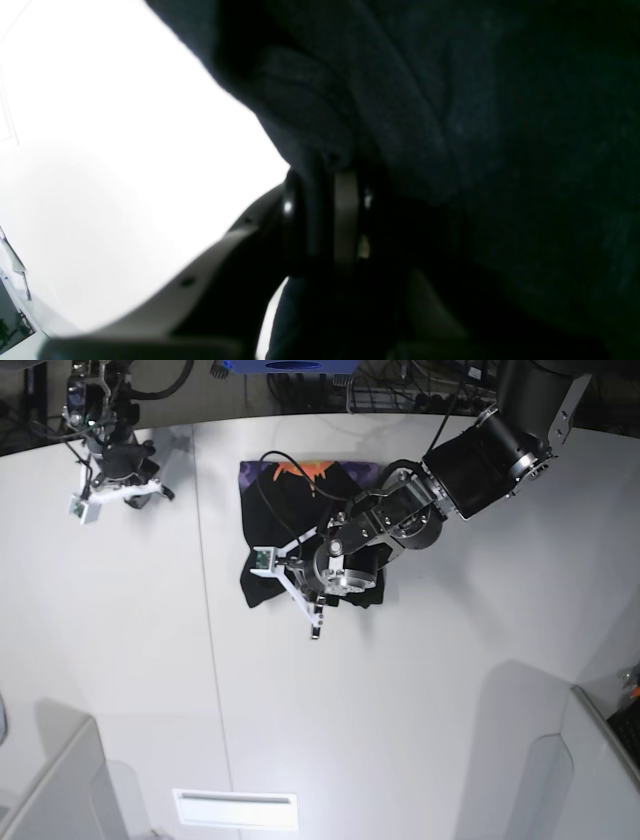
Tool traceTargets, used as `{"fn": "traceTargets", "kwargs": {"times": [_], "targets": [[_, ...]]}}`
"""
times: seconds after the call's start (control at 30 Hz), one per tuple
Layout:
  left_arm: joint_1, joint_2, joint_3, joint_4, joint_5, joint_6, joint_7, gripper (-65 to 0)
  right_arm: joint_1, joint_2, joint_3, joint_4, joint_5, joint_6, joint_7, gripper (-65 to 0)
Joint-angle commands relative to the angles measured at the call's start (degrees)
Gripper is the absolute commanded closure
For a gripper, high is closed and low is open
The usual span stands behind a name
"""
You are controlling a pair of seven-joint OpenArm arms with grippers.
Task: Fold the T-shirt properly
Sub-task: 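Grasp the bundle edge with the left gripper and flip it over, smoothing it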
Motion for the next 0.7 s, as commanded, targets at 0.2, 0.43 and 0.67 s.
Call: {"fn": "traceTargets", "kwargs": {"times": [0.2,0.43,0.67], "targets": [[0.6,-0.4,0.8,-1.5,-2.6,-2.2,1.2,0.0,0.1,0.6,0.4,0.9,0.0,0.3,1.0,0.0],[-1.1,-0.3,0.7,1.1,-2.6,-2.2,4.7,-14.0,0.2,0.6,0.1,0.9,0.0,0.3,0.9,0.0],[-3.1,-0.4,-1.4,4.3,-2.5,-2.2,4.8,-29.8,0.2,0.6,-0.1,0.9,0.0,0.3,0.9,0.0]]}}
